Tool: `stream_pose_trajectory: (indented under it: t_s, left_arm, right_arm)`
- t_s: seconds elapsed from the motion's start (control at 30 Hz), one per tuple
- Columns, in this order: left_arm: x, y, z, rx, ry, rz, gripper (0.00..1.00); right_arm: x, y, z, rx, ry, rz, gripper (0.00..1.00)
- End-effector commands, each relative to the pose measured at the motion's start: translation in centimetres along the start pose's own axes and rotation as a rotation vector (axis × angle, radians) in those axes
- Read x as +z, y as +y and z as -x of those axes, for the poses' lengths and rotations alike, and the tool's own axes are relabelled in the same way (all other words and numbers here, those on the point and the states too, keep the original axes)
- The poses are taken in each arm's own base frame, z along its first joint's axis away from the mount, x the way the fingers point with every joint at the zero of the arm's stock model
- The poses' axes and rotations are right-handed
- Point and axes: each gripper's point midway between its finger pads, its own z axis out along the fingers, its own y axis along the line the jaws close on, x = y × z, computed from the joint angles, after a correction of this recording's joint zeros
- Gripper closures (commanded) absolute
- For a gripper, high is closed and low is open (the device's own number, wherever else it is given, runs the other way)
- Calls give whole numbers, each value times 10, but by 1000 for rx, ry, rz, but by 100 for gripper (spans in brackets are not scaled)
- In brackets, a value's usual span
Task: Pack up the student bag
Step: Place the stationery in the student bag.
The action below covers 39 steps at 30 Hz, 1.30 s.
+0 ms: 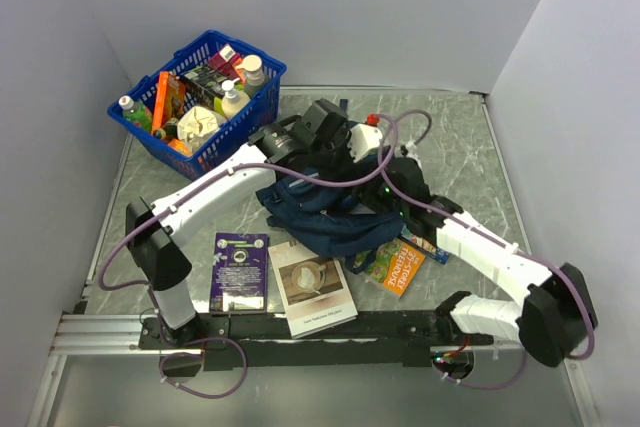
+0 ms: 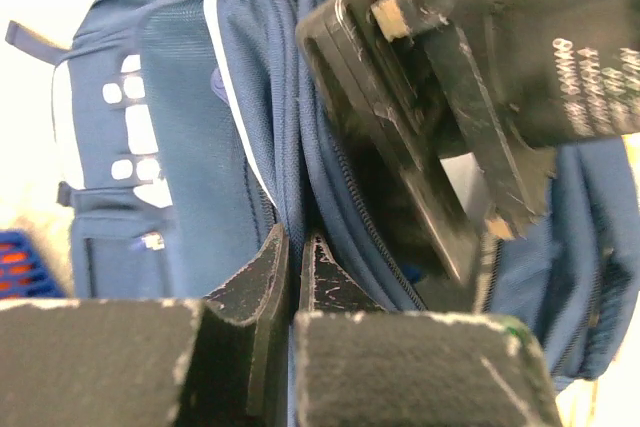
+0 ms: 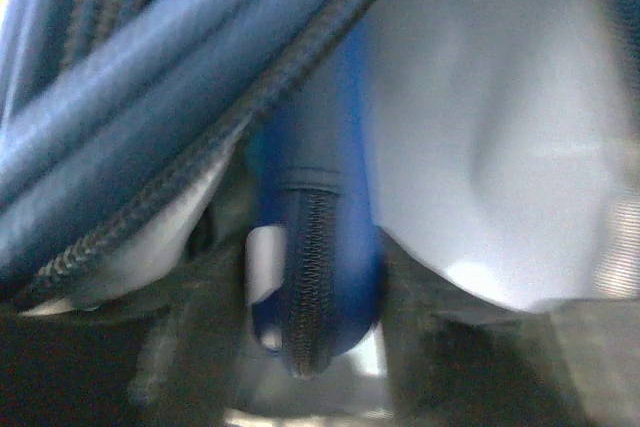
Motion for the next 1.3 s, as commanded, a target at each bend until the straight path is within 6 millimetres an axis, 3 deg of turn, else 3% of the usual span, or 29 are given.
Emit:
stream_pose_trajectory:
  t_s: [0.0, 0.07, 0.13, 0.3, 0.43, 0.53, 0.63, 0.73, 1.0, 1.13, 1.27]
  left_arm:
    - [-42, -13, 65, 16, -234, -35, 99]
    - [-36, -6, 49, -6, -204, -17, 99]
    - [-28, 2, 34, -59, -173, 0, 99]
    - [-12, 8, 13, -165, -140, -12, 99]
    - [-4, 1, 8, -218, -129, -53, 99]
    - [2, -3, 10, -238, -124, -85, 99]
    - [8, -3, 14, -249, -116, -97, 99]
    - [9, -6, 18, -241, -121, -105, 99]
    - [8, -13, 22, -227, -133, -112, 99]
    - [7, -14, 23, -221, -138, -110, 99]
    - [9, -19, 23, -211, -134, -118, 99]
  right_arm:
    - [-14, 62, 22, -88, -45, 161, 25]
    - [-31, 54, 22, -148, -79, 194, 7]
    - [-55, 53, 27, -219, -121, 234, 5]
    - [-76, 36, 4, -344, -77, 302, 7]
    - [-108, 47, -6, -479, -103, 434, 16]
    - [-115, 40, -42, -574, -45, 488, 19]
    - [-115, 31, -65, -667, 0, 485, 28]
    - [-108, 28, -73, -772, 2, 447, 29]
    - [-84, 26, -73, -944, -37, 337, 38]
    - [-70, 9, -76, -1009, -80, 245, 39]
    - [-65, 11, -80, -1031, -119, 233, 39]
